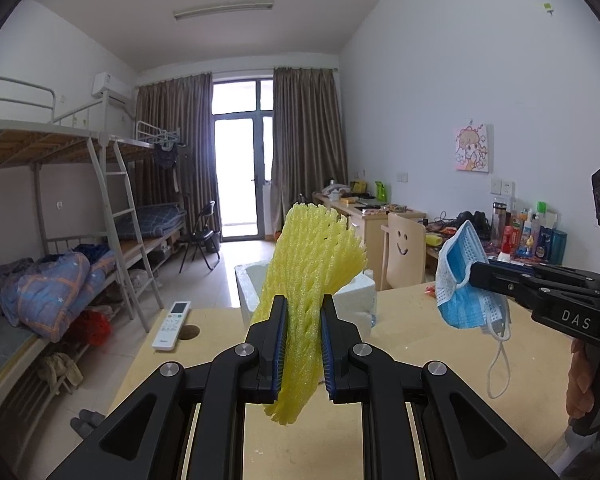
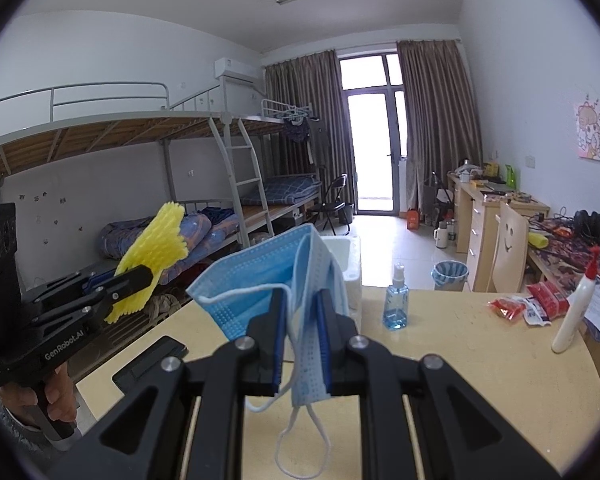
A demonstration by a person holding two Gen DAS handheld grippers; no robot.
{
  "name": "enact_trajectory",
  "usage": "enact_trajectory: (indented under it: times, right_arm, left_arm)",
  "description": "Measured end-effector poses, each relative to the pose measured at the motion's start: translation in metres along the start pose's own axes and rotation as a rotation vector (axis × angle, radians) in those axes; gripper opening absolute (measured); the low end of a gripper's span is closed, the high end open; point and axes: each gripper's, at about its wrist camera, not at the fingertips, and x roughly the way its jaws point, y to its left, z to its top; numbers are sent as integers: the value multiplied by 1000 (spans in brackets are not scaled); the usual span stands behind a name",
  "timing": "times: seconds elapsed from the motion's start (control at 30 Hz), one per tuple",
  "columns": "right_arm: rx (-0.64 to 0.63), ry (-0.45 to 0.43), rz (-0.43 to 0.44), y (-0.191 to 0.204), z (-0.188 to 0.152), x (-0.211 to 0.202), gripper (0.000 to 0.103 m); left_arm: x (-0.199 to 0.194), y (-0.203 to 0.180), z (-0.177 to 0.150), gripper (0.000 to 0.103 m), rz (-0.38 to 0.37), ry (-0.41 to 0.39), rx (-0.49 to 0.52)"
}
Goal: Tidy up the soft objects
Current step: 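Lift and carry the mesh net and mask above the foam box with both tools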
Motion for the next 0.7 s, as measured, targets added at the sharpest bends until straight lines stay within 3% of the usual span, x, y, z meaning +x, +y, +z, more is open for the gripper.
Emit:
enact_trajectory:
  times: [0.7]
  right_arm:
    - [-68,49,2,-5,43,69,18]
  left_arm:
    - [78,20,30,17,12,33,5]
